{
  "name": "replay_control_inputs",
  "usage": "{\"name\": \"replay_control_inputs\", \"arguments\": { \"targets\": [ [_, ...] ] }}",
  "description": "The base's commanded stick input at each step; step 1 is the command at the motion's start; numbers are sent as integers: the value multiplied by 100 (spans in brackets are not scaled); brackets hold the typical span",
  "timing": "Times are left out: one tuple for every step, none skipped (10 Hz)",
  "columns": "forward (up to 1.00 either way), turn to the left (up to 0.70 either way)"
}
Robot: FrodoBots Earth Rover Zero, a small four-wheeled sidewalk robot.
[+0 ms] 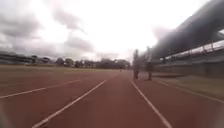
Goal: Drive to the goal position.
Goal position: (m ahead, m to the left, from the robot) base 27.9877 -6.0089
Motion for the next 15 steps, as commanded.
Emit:
{"name": "replay_control_inputs", "arguments": {
  "targets": [
    [85,0],
    [85,0],
    [85,0],
    [85,0],
    [85,0],
    [85,0],
    [85,-17],
    [85,-34],
    [85,-34],
    [85,-34],
    [85,-34],
    [85,-34],
    [85,-34],
    [85,-34],
    [85,-34]
  ]
}}
